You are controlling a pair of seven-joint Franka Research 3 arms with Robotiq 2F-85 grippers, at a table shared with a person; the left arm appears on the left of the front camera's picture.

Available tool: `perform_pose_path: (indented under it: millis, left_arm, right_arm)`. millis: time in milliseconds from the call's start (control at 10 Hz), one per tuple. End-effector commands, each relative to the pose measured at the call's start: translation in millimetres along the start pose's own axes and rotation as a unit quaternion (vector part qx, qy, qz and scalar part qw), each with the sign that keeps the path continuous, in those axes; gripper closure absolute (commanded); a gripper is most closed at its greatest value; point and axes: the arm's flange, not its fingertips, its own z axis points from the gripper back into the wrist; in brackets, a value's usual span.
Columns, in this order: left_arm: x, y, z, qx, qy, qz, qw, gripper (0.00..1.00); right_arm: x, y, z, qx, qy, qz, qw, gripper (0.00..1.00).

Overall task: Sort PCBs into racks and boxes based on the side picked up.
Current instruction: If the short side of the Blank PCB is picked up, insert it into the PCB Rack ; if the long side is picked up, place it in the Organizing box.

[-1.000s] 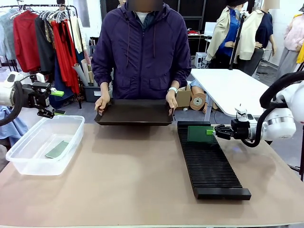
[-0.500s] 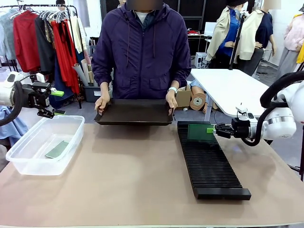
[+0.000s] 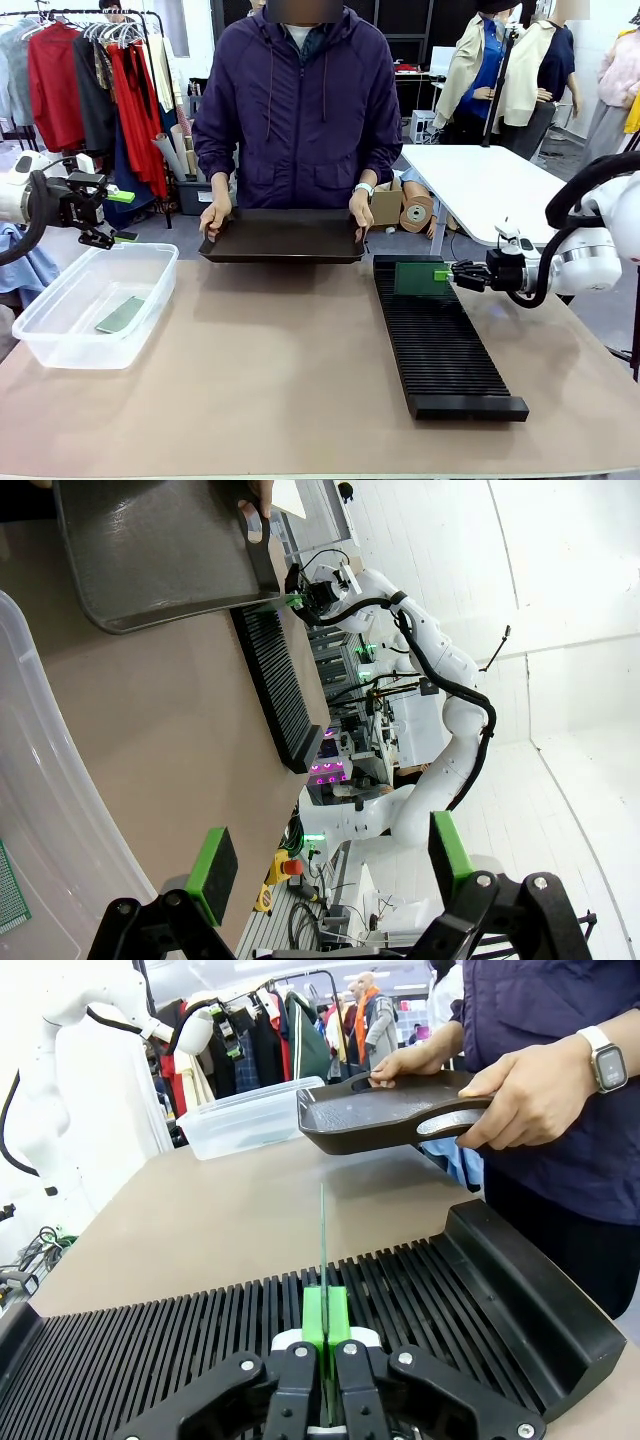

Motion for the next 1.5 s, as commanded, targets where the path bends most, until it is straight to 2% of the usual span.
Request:
perform_pose_path:
  millis: [0, 1400]
  left_arm:
    - [0.1, -1.6, 1.4, 0.0, 0.001, -0.002, 1.0, 0.0]
    - [0.1, -1.6, 1.4, 0.0, 0.001, -0.002, 1.0, 0.0]
  right_arm:
    - [4.3, -10.7, -2.8, 0.003, 0.001, -0.011, 1.0, 1.0]
    - [-0.9, -15.2, -0.5, 0.034, 0.014, -0.015, 0.999, 1.0]
